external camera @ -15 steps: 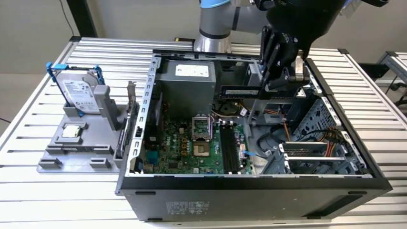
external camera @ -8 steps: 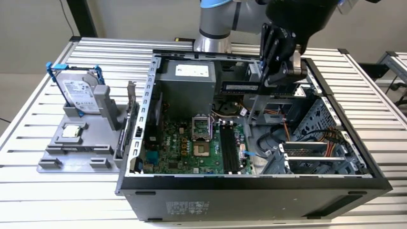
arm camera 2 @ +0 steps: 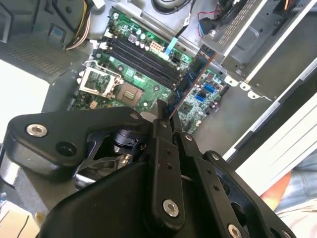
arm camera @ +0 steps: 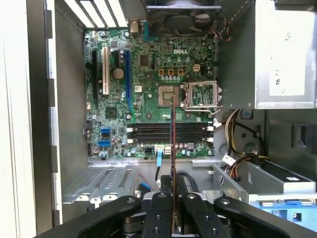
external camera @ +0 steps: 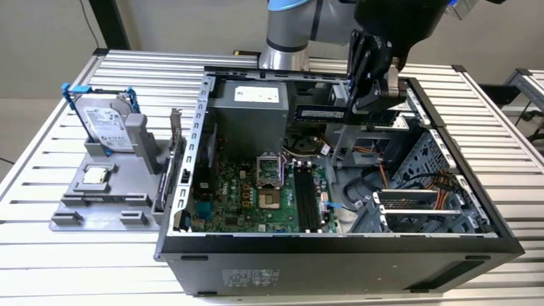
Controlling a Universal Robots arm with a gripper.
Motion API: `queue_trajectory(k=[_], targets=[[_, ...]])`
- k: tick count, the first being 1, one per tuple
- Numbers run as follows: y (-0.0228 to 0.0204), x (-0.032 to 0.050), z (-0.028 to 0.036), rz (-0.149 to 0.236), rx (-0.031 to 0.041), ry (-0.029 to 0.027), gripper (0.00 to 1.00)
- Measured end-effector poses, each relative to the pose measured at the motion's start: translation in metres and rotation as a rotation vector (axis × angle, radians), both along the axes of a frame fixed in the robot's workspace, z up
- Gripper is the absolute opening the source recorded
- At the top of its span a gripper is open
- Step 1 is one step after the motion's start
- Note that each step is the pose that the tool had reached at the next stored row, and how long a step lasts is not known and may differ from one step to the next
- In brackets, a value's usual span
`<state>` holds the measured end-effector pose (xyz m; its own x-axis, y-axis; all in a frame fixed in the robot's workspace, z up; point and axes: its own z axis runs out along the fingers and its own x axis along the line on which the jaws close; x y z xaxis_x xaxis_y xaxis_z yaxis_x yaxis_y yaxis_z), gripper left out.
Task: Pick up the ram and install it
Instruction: 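Pick up the ram and move it above insertion slot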
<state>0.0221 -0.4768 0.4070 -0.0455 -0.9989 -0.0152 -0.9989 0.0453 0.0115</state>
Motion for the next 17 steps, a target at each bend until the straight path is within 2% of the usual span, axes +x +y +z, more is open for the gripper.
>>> queue_trajectory(k=[4,12,13,17], targets=[[0.0082,0.0,-0.0003,-0.004,-0.0007,0.0,0.0],[0.0323,0.0002,-0.0006,-0.005,-0.0025,0.0,0.0],[0.0337,0.0004,-0.0007,-0.005,-0.0025,0.0,0.0],[0.0338,0.0012,-0.0006,-0.004,-0.0026,0.0,0.0]])
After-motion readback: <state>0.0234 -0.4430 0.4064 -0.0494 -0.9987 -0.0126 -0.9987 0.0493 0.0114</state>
